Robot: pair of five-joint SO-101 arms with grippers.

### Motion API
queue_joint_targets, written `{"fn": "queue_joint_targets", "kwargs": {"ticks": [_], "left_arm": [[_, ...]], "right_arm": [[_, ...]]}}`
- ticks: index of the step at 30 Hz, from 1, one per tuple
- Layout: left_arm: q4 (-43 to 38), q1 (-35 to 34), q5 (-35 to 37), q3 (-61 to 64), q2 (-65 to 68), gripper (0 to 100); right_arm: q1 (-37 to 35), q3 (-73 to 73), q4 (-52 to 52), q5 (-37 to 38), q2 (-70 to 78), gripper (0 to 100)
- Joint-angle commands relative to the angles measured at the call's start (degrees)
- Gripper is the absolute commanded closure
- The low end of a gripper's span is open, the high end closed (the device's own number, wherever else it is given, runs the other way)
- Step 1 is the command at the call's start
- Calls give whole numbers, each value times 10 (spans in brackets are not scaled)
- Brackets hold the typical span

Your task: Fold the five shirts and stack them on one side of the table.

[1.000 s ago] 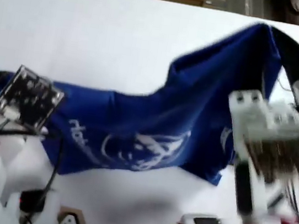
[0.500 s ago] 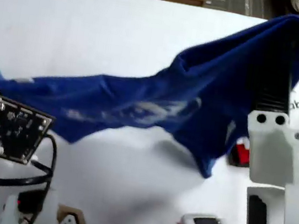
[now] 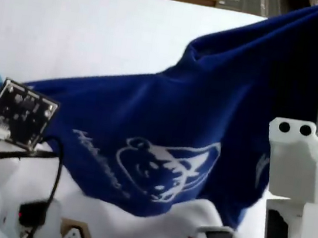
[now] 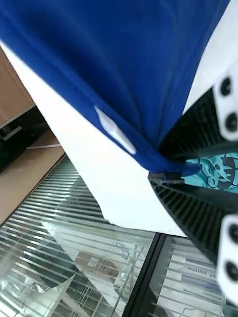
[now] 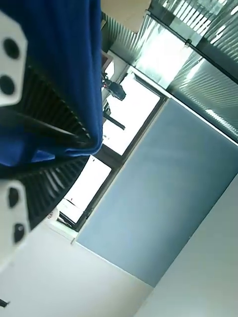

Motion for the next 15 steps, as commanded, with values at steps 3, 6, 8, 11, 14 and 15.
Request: {"fn": "queue_joint_targets", "kwargs": {"ticks": [3, 6, 8, 11, 14, 15], "left_arm": [[4, -4, 9, 24, 4, 978], [-20, -4, 11, 62, 3, 978], [-29, -5, 11, 66, 3, 978], [-26, -7, 8, 65, 2, 978], [-17, -7, 9, 60, 2, 978], [-12, -7, 11, 51, 2, 978]], "right_arm": [[-1, 0, 5, -22, 0, 978], [-1, 20, 2, -22, 7, 978], [-1, 26, 2, -22, 14, 978], [-1, 26, 2, -22, 12, 978], [-1, 17, 5, -20, 11, 978], [-1, 11, 6, -20, 11, 978]]}}
